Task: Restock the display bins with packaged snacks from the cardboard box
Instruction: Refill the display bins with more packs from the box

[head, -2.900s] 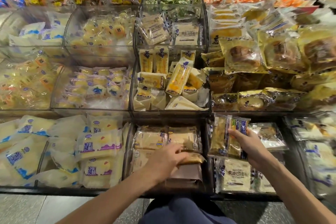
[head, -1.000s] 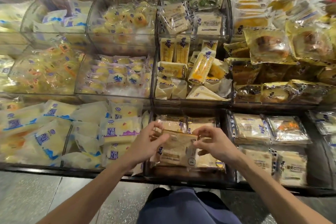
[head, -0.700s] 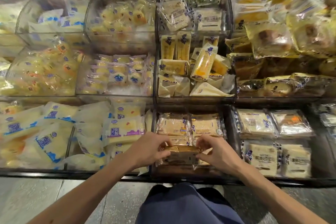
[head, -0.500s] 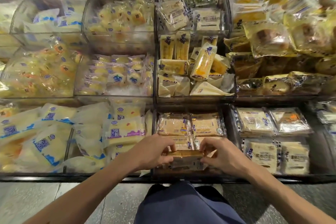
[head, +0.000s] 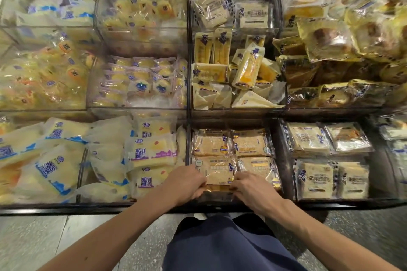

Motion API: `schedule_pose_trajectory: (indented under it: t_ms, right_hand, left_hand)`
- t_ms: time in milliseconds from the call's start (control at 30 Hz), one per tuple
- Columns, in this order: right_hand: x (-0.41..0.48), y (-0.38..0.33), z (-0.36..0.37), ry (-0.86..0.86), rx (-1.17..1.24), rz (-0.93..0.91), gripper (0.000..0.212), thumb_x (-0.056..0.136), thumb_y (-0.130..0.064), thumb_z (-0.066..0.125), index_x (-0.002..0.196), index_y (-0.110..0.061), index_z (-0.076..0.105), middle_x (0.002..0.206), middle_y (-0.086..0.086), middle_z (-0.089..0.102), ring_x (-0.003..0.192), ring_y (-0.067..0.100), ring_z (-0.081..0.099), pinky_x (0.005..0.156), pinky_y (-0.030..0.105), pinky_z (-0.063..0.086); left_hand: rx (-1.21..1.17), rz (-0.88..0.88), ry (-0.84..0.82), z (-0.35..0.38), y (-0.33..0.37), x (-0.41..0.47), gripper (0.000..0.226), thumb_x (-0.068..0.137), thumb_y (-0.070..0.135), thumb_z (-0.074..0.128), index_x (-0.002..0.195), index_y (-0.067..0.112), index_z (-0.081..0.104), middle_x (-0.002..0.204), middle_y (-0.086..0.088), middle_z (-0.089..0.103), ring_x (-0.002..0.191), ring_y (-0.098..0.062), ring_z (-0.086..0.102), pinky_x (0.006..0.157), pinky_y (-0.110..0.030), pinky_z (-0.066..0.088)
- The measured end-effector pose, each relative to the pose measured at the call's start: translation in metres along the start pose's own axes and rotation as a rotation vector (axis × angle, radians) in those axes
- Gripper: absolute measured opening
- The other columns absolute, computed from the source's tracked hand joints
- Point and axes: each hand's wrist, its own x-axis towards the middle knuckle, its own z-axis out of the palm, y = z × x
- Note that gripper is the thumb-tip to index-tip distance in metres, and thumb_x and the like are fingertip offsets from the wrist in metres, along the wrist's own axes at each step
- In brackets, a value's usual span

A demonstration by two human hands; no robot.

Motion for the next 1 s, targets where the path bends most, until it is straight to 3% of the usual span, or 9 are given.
schedule_pose_trajectory:
  t_ms: [133,333,433,600,733,800,867,1000]
  right_hand:
    - [0.011,-0.006,0.013,-0.096,-0.136,-0.031,0.024,0.1,-0.016,0.051,0.113,-0.01,0.071,0.112,0.005,0.057,0.105,0.024,0.054,0.083,0.038,0.053]
    - [0.014,-0.005,0.025,-0.173,-0.195,-0.092,0.024,0.1,-0.008,0.051,0.115,-0.009,0.07,0.117,0.005,0.063,0.111,0.025,0.056,0.097,0.04,0.051]
    - [0.011,-0.005,0.022,-0.146,-0.123,-0.074,0.026,0.1,-0.01,0.048,0.115,-0.01,0.069,0.116,0.004,0.063,0.108,0.024,0.059,0.092,0.038,0.054]
    - [-0.017,-0.001,-0.012,0.03,0.06,0.007,0.026,0.103,-0.026,0.049,0.115,-0.014,0.069,0.115,0.001,0.066,0.1,0.019,0.063,0.089,0.032,0.054]
    - [-0.073,0.019,-0.045,0.25,0.094,0.095,0.025,0.101,-0.035,0.052,0.105,-0.019,0.07,0.103,-0.002,0.07,0.09,0.016,0.063,0.079,0.027,0.05]
    - [-0.123,0.039,-0.059,0.352,0.118,0.184,0.021,0.098,-0.041,0.056,0.094,-0.024,0.067,0.087,-0.012,0.065,0.078,0.011,0.058,0.064,0.019,0.041]
    - [-0.183,0.062,-0.064,0.453,0.152,0.301,0.023,0.094,-0.051,0.055,0.085,-0.03,0.059,0.072,-0.017,0.052,0.069,0.008,0.05,0.056,0.016,0.032]
    - [-0.312,0.094,-0.045,0.637,0.187,0.556,0.049,0.078,-0.071,0.035,0.091,-0.03,0.06,0.078,-0.015,0.048,0.075,0.007,0.044,0.064,0.027,0.036]
  left_hand:
    - [0.257,0.068,-0.028,0.011,0.005,0.012,0.025,0.096,0.022,0.06,0.117,0.01,0.067,0.119,-0.007,0.061,0.111,-0.022,0.051,0.091,-0.037,0.044]
    - [0.434,0.152,-0.063,0.03,0.01,0.016,0.023,0.095,0.023,0.062,0.114,0.012,0.069,0.122,-0.002,0.064,0.12,-0.024,0.043,0.102,-0.044,0.036]
    - [0.445,0.157,-0.088,0.03,0.006,0.015,0.022,0.097,0.023,0.059,0.114,0.014,0.069,0.121,-0.001,0.064,0.119,-0.022,0.047,0.097,-0.038,0.037]
    - [-0.123,-0.046,-0.036,0.003,0.006,0.012,0.021,0.097,0.035,0.059,0.105,0.018,0.068,0.103,0.002,0.067,0.095,-0.011,0.06,0.09,-0.027,0.051]
    - [-0.302,-0.089,0.077,-0.05,0.027,0.009,0.017,0.094,0.042,0.062,0.086,0.027,0.064,0.091,0.006,0.063,0.085,-0.01,0.058,0.077,-0.025,0.05]
    - [-0.347,-0.075,0.155,-0.084,0.057,0.013,0.021,0.092,0.045,0.064,0.079,0.029,0.063,0.085,0.005,0.063,0.082,-0.013,0.059,0.072,-0.029,0.048]
    - [-0.318,-0.023,0.226,-0.118,0.106,0.021,0.024,0.092,0.047,0.064,0.084,0.024,0.067,0.083,0.003,0.064,0.08,-0.015,0.06,0.07,-0.033,0.047]
    - [-0.199,0.294,0.351,-0.161,0.254,0.042,0.02,0.091,0.048,0.063,0.092,0.028,0.065,0.086,0.012,0.062,0.078,-0.006,0.058,0.069,-0.028,0.05]
